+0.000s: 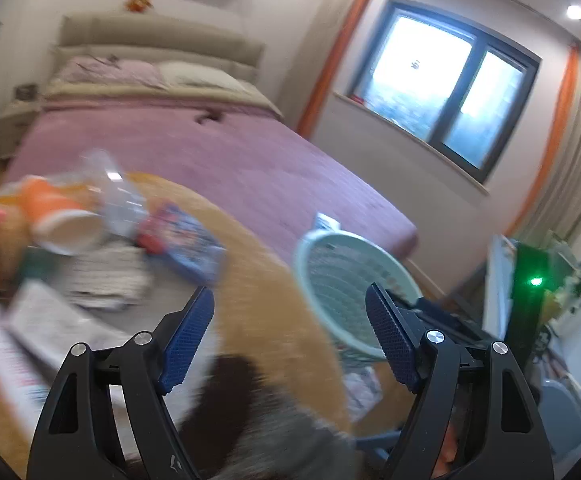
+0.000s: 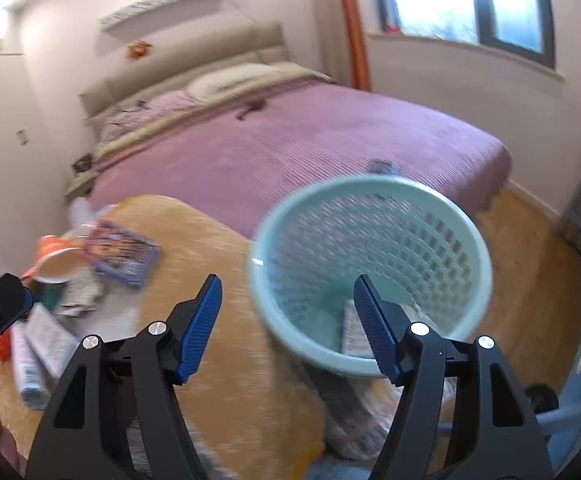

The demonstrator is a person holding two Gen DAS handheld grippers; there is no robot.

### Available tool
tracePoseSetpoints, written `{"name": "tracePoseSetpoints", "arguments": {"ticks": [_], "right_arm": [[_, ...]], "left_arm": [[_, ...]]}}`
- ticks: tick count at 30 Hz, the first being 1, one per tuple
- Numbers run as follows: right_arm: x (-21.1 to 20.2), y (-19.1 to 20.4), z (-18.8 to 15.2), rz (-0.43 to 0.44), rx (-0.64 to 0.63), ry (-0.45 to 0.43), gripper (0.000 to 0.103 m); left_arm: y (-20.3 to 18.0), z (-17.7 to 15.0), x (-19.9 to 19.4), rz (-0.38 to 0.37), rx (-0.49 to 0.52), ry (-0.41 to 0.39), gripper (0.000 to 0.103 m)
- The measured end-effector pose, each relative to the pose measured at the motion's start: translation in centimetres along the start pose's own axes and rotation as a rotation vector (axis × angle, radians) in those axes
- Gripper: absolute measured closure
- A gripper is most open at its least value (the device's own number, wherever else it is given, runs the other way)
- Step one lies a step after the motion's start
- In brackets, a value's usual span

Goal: Collect trash
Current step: 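Grasp the orange plastic bag with the left tool while the right tool grasps a white milk carton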

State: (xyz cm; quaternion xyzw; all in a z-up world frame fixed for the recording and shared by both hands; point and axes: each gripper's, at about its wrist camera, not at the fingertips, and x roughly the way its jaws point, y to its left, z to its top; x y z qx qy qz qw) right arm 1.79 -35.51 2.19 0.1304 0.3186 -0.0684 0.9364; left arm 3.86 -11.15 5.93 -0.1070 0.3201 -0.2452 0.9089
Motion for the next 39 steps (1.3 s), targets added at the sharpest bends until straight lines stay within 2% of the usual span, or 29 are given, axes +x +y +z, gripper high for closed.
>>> {"name": "tracePoseSetpoints", "arguments": {"ticks": [5, 6, 11, 14, 18, 21, 24, 27, 29, 31, 35, 37, 39], "right_arm": [[-2.4, 5.3, -0.2, 0.119, -0.099, -0.07, 0.038], [-2.7, 6.4, -0.4, 0.138, -0.123, -0.077, 0.038], [-2.5, 12.8, -2.0, 0.236, -0.303, -0.077, 0.037], [-1.3, 16.1, -3.5, 0.243, -0.402, -0.046, 0.037], [1.2, 18.4, -4.7, 0.305, -0.46, 0.036, 0.035], [2.5, 19.7, -6.0, 0.326, -0.498, 0.059, 0.027], [3.8, 21.0, -7.2, 0.317, -0.559, 0.09, 0.022], [4.4, 21.3, -7.2, 0.32, -0.566, 0.094, 0.017], [4.8, 21.6, -6.9, 0.323, -0.578, 0.104, 0.016], [4.9, 21.7, -6.7, 0.353, -0.599, 0.117, 0.016], [4.9, 21.9, -7.2, 0.418, -0.656, 0.165, 0.016], [4.9, 22.4, -7.8, 0.391, -0.683, 0.155, 0.016], [5.4, 22.8, -8.1, 0.369, -0.687, 0.162, 0.016]], "left_arm": [[4.9, 0.1, -5.6, 0.127, -0.07, -0.088, 0.026], [6.2, 0.0, -6.7, 0.163, -0.078, -0.107, 0.023], [12.5, -0.1, -11.3, 0.413, -0.1, -0.16, 0.018], [16.6, -0.4, -12.9, 0.539, -0.123, -0.158, 0.015], [22.5, -0.3, -13.3, 0.633, -0.195, -0.104, 0.014], [25.8, -0.2, -12.5, 0.632, -0.244, -0.062, 0.012], [28.6, -0.1, -11.5, 0.598, -0.286, -0.028, 0.011], [29.9, -0.1, -9.6, 0.587, -0.293, 0.026, 0.011], [30.3, -0.1, -8.8, 0.593, -0.293, 0.044, 0.011], [30.6, -0.2, -8.5, 0.567, -0.312, 0.048, 0.011], [31.1, -0.3, -7.9, 0.515, -0.339, 0.049, 0.022], [31.0, -0.6, -8.0, 0.491, -0.348, 0.04, 0.029], [30.6, -1.0, -8.0, 0.453, -0.357, 0.031, 0.044]]}}
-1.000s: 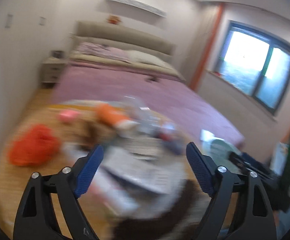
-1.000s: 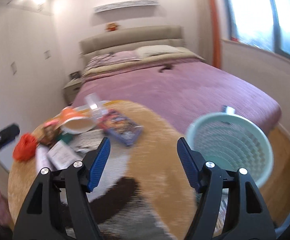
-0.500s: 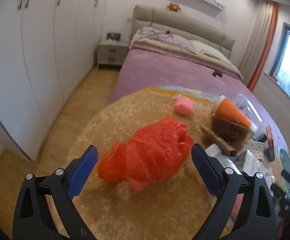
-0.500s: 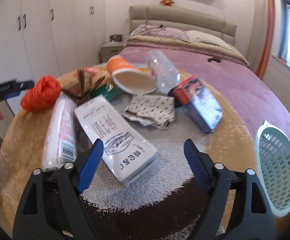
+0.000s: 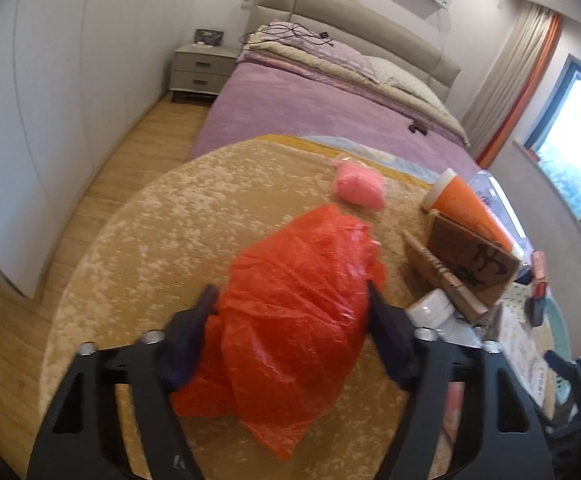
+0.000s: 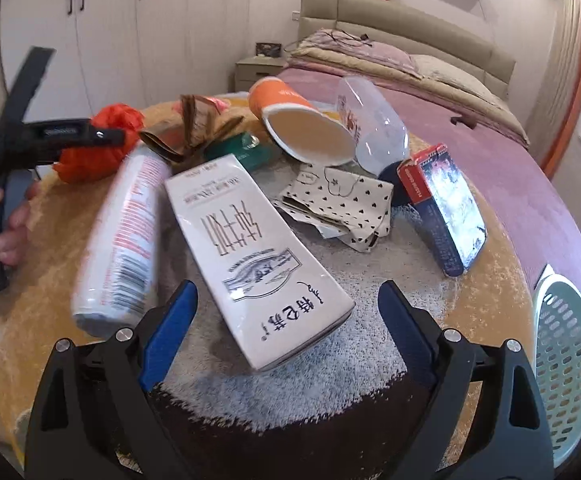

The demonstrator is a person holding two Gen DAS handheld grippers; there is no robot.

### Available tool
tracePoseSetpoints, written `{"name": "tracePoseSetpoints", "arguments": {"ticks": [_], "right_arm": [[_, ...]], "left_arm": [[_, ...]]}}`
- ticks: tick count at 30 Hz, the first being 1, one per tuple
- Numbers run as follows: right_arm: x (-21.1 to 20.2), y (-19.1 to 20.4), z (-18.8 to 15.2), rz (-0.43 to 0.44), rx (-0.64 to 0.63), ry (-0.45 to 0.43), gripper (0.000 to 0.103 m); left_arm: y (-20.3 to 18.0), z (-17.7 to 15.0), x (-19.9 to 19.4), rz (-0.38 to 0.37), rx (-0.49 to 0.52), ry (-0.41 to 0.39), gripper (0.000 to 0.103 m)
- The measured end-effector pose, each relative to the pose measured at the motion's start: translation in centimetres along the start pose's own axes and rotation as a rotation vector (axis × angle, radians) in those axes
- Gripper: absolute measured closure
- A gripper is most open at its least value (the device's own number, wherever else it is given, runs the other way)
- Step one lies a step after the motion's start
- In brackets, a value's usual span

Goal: Collect trash
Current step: 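Grasp the orange plastic bag with the left tool while the right tool grasps a white milk carton, then drop the white carton into the basket with the right tool while the left tool drops the orange bag in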

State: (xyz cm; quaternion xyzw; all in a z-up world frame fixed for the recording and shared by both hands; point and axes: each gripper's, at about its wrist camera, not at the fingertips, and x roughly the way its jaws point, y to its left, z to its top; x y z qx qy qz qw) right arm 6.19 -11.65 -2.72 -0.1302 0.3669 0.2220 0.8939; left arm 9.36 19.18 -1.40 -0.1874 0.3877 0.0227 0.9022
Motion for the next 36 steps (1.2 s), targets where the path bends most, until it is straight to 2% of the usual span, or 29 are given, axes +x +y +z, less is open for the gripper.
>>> {"name": "tracePoseSetpoints", "arguments": {"ticks": [4, 5, 6, 12, 16, 23, 31, 36], "right_arm": [[1.3, 0.1, 0.7, 0.025, 0.021, 0.033, 0.016], [1.4, 0.2, 0.7, 0.03, 0.019, 0.035, 0.021], [1.5, 0.4, 0.7, 0.033, 0.015, 0.041, 0.033], [-0.1, 0.5, -0.4, 0.061, 0.047, 0.008, 0.046], [-2.3, -0.2, -1.6, 0.059, 0.099, -0.021, 0.048], [-7.0, -2.7, -3.1, 0.012, 0.167, -0.091, 0.049], [-12.6, -8.8, -4.8, -0.102, 0.286, -0.188, 0.049], [-14.5, -13.5, -6.5, -0.163, 0.391, -0.202, 0.049]], "left_arm": [[-0.8, -0.4, -0.4, -0.018, 0.023, -0.014, 0.058], [-1.1, -0.4, -0.5, -0.025, 0.025, -0.017, 0.061], [-1.2, -0.5, -0.6, -0.031, 0.024, -0.017, 0.063], [-2.3, -1.1, -3.4, -0.071, 0.011, -0.068, 0.066], [-4.1, -1.6, -5.8, -0.097, 0.041, -0.109, 0.066], [-10.7, -3.0, -9.1, -0.18, 0.156, -0.148, 0.066], [-19.0, -4.4, -8.6, -0.285, 0.281, -0.125, 0.066], [-24.7, -5.7, -6.7, -0.347, 0.346, -0.077, 0.066]]}}
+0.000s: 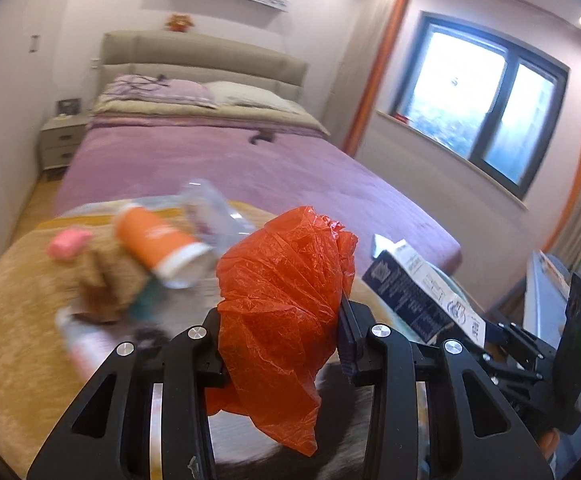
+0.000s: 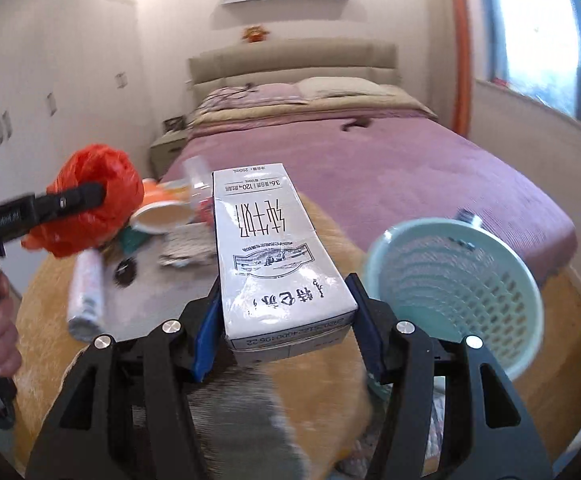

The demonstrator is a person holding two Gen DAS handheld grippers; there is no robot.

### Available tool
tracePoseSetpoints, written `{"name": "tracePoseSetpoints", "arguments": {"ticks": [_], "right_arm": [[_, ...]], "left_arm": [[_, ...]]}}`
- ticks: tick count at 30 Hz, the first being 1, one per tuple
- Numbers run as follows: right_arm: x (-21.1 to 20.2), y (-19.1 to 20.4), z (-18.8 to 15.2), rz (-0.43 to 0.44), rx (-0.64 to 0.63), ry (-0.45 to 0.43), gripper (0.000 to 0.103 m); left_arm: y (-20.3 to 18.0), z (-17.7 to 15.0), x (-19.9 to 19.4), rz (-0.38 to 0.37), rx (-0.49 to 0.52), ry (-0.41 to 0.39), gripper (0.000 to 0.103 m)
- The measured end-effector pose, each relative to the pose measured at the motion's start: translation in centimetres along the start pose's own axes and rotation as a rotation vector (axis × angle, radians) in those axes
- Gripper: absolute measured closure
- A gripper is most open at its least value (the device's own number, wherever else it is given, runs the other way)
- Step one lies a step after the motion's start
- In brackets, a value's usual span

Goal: Collect trash
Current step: 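Drop the white carton into the basket with the right tool while the left tool drops the orange bag in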

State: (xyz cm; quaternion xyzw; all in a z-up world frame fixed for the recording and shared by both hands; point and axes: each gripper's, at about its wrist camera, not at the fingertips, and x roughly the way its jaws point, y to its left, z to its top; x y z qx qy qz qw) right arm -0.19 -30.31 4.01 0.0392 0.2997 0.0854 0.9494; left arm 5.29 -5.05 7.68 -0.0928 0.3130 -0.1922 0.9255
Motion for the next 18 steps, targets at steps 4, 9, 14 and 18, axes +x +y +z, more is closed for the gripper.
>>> {"name": "tracePoseSetpoints", "arguments": {"ticks": [4, 9, 14, 18], "right_arm": [[-0.5, -4.5, 0.1, -0.074, 0.091, -0.008, 0.049], [-0.5, -9.1, -0.2, -0.14, 0.18, -0.004, 0.049], [0.4, -12.7, -0.3, -0.221, 0.258, 0.019, 0.049], [1.8, -14.9, -0.8, -0.259, 0.323, 0.058, 0.049]], "left_arm": [[-3.0, 0.2, 3.1, -0.053, 0.026, 0.044, 0.066], [-7.2, 0.0, 7.2, -0.11, 0.074, 0.099, 0.066], [-10.6, -0.2, 10.9, -0.155, 0.112, 0.142, 0.066], [-12.6, -0.7, 14.2, -0.187, 0.125, 0.195, 0.066]]}}
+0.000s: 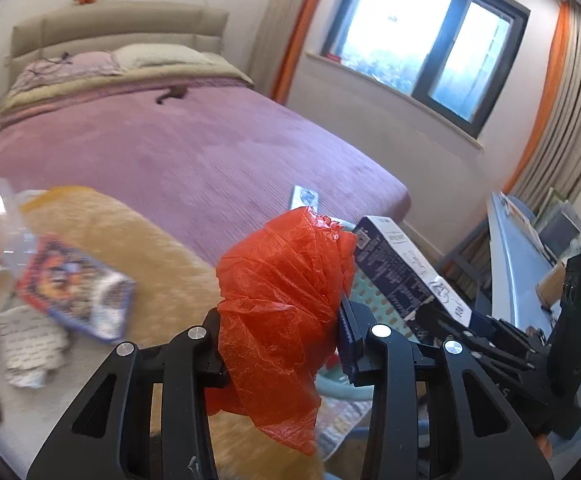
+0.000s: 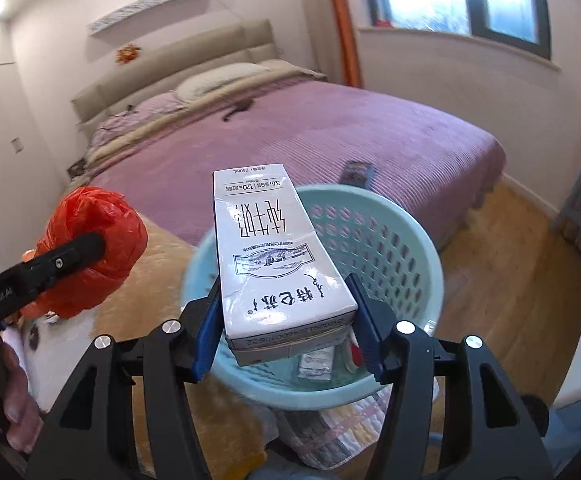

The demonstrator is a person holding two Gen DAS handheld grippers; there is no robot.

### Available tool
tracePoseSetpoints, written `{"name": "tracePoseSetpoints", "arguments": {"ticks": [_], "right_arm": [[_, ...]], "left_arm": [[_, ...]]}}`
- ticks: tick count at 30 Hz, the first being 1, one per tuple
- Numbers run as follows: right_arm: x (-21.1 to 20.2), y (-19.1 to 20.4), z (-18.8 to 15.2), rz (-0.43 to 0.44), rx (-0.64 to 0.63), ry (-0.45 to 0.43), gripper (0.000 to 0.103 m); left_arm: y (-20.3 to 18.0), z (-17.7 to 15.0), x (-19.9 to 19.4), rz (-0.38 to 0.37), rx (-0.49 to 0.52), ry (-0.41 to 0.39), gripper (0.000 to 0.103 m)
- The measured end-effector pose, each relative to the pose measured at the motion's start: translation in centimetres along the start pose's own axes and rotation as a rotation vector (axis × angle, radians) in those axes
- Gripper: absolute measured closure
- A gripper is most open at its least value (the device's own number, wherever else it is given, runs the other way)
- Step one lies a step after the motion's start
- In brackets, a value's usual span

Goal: Collect trash
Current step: 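Drop the white carton into the basket with the right tool while the left tool drops the orange bag in, then grasp the pink spray can with the left tool while the right tool grasps the card box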

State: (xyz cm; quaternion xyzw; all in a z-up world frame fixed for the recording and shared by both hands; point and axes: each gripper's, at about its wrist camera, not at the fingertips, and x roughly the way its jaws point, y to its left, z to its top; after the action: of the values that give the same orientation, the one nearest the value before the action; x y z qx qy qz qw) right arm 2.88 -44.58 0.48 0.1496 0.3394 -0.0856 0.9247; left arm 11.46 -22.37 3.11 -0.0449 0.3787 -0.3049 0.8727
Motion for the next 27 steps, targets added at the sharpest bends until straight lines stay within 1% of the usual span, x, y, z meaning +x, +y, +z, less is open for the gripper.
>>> {"name": "tracePoseSetpoints", "arguments": {"ticks": [4, 7, 10, 12, 13, 15, 16, 17, 19, 24, 27], "right_arm": [[2.3, -1.5, -0.2, -0.045, 0.055, 0.063, 0.049], [3.6, -2.3, -0.5, -0.081, 0.076, 0.096, 0.051], [4.5, -3.1, -0.8, -0.095, 0.105, 0.12, 0.051], [5.1, -3.3, -1.0, -0.108, 0.113, 0.142, 0.051], [5.4, -3.4, -1.2, -0.097, 0.117, 0.153, 0.051], [5.3, -3.6, -1.3, -0.08, 0.128, 0.147, 0.05], [5.2, -3.7, -1.2, -0.079, 0.129, 0.142, 0.049], [4.9, -3.7, -1.2, -0.075, 0.129, 0.132, 0.046], [4.2, -3.5, -1.3, -0.061, 0.128, 0.113, 0.046], [2.5, -1.9, -1.5, -0.024, 0.102, 0.086, 0.046], [1.5, -0.4, -1.6, 0.001, 0.07, 0.072, 0.046]], "left_arm": [[-0.9, -0.4, 3.2, -0.021, 0.01, 0.052, 0.066], [-1.6, -1.0, 5.5, -0.033, 0.037, 0.097, 0.066], [-1.9, -1.2, 6.7, -0.035, 0.048, 0.116, 0.06], [-1.8, -1.3, 7.0, -0.037, 0.044, 0.125, 0.049], [-1.7, -1.4, 7.0, -0.035, 0.042, 0.127, 0.047], [-1.6, -1.4, 6.4, -0.033, 0.037, 0.113, 0.031], [-1.5, -1.5, 6.0, -0.035, 0.033, 0.103, 0.029], [-1.4, -1.5, 5.4, -0.041, 0.026, 0.092, 0.028], [-1.2, -1.5, 4.4, -0.048, 0.016, 0.076, 0.028], [-0.5, -2.1, 0.6, -0.031, -0.005, 0.016, 0.028], [0.2, -2.5, -2.0, -0.006, -0.021, -0.026, 0.028]]}}
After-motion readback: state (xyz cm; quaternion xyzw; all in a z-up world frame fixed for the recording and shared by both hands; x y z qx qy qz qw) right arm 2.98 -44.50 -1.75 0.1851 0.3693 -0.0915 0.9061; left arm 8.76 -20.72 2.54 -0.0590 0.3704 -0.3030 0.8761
